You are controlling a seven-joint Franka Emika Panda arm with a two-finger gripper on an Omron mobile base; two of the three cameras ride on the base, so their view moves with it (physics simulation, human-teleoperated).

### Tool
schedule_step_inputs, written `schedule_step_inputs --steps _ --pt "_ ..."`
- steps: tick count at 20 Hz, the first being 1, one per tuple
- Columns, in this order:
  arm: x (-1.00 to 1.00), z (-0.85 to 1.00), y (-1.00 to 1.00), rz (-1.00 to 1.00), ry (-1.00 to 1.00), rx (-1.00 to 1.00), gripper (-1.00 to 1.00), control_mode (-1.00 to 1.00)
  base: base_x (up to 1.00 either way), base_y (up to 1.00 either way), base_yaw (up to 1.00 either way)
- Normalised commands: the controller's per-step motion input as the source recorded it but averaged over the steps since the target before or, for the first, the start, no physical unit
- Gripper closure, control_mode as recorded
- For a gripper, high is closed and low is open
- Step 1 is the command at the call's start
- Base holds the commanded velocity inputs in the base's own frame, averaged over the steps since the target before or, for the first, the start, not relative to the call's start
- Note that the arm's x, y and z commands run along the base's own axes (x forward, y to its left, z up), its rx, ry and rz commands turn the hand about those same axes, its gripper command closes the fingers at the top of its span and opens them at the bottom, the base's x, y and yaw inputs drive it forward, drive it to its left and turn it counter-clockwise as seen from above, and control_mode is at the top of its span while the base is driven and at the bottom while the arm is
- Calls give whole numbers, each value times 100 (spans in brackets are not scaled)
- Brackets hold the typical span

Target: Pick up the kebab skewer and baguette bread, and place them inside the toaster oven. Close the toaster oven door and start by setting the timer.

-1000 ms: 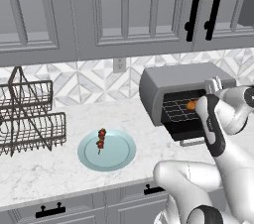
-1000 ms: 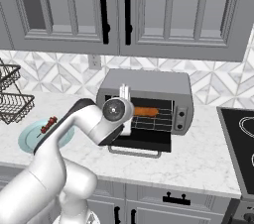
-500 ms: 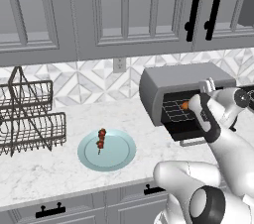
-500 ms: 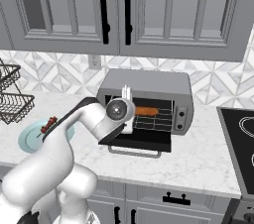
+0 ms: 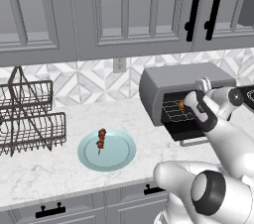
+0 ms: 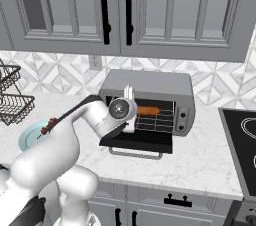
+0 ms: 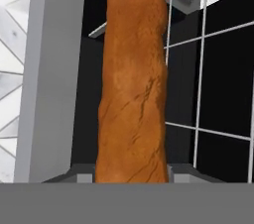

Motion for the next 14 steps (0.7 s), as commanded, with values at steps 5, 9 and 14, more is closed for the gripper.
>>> schedule_step_inputs --steps 5,9,14 --pt "26 -10 0 0 0 0 100 -100 0 0 0" --pt "23 -14 0 0 0 0 100 -100 0 0 0" --pt "16 -13 0 0 0 0 100 -100 0 0 0"
